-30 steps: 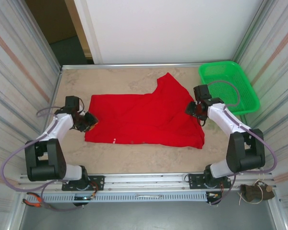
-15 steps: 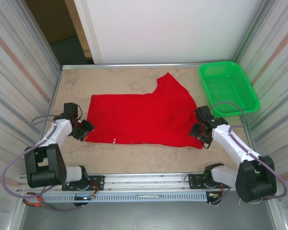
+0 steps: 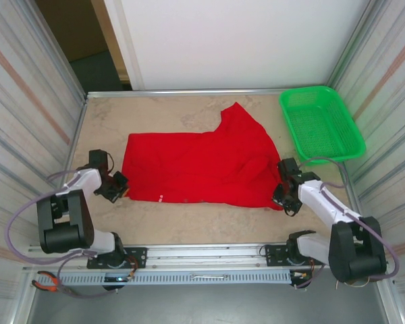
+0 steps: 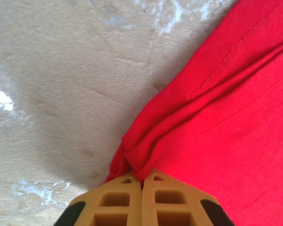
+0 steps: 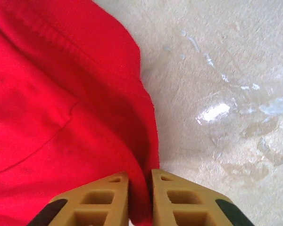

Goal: Fold the inside-out t-shirt

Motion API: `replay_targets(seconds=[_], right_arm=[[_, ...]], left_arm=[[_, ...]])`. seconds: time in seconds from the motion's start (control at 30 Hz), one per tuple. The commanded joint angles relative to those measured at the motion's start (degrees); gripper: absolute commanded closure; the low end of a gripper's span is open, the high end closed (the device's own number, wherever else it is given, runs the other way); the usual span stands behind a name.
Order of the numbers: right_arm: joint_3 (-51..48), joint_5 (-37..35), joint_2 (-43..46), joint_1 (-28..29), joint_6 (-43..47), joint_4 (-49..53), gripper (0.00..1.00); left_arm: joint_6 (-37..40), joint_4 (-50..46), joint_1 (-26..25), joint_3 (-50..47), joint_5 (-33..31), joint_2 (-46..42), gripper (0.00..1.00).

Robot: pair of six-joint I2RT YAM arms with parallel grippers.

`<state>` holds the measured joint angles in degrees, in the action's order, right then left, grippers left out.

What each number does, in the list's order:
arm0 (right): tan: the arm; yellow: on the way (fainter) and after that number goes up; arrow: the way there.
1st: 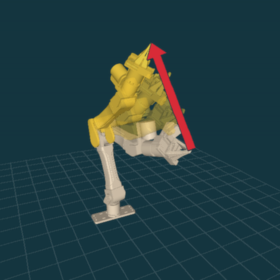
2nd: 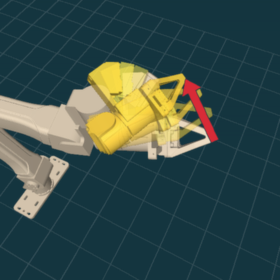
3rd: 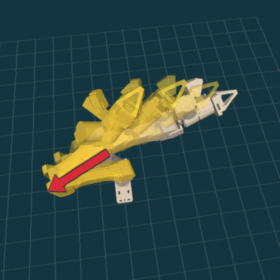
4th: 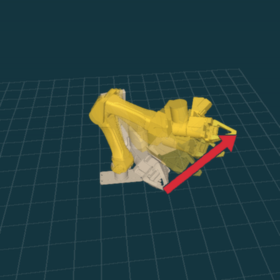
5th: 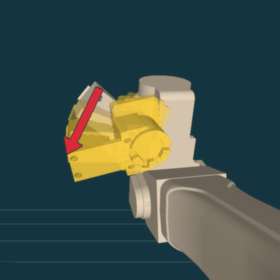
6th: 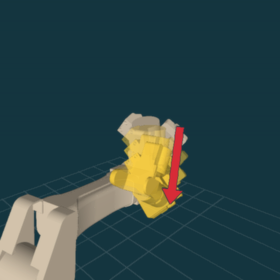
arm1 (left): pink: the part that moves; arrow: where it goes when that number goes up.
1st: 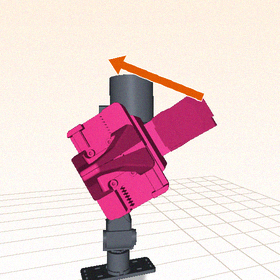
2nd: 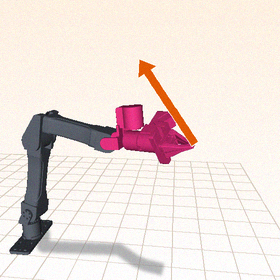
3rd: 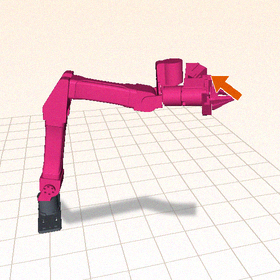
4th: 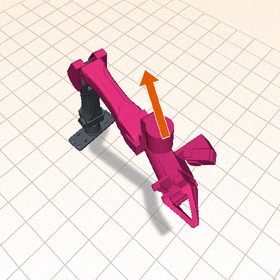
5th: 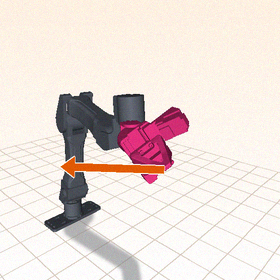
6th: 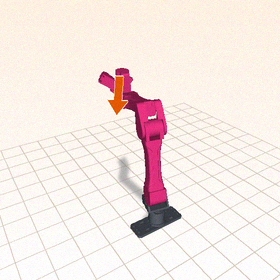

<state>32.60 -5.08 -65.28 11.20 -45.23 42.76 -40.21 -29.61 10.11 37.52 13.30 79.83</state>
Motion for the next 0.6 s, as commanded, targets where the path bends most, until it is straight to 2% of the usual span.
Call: replay_targets(seconds=[0.0,0.13,0.17,0.23,0.27,0.33,0.4,0.47,0.57], right_arm=[[-0.52,0.09,5.95,-0.39,-3.4,4.82,0.92],[-1.03,0.94,12.06,-0.24,-6.87,8.84,0.93],[-1.07,0.95,13.24,-0.22,-7.74,9.86,0.9],[-0.88,0.57,16.03,-0.05,-10.01,12.83,0.56],[-0.63,0.43,17.36,0.15,-10.86,13.78,0.44],[1.46,-0.52,19.86,0.84,-12.04,15.4,0.41],[5.68,-2.04,20.54,1.57,-11.86,15.86,0.4],[11.23,-1.78,18.1,1.85,-8.88,13.45,0.39],[23.15,0.79,6.5,2.22,-1.38,9.03,0.39]], left_arm=[[-3.68,-3.01,1.15,-4.96,0.59,-2.87,1.0],[-8.37,-6.59,1.97,-9.18,0.1,-11.08,1.0],[-9.41,-7.79,2.1,-9.98,-0.26,-13.43,1.0],[-11.64,-10.07,2.1,-11.41,-0.54,-19.3,1.0],[-11.89,-10.48,2.14,-11.63,-0.49,-21.47,0.93],[-11.51,-12.57,2.32,-10.18,-1.33,-24.91,0.67],[-9.36,-14.23,2.34,-6.86,-3.66,-26.15,0.51],[-6.55,-14.38,2.3,-2.66,-5.72,-25.39,0.43],[-1.76,-11.51,2.35,4.78,-6.75,-20.0,0.38]])
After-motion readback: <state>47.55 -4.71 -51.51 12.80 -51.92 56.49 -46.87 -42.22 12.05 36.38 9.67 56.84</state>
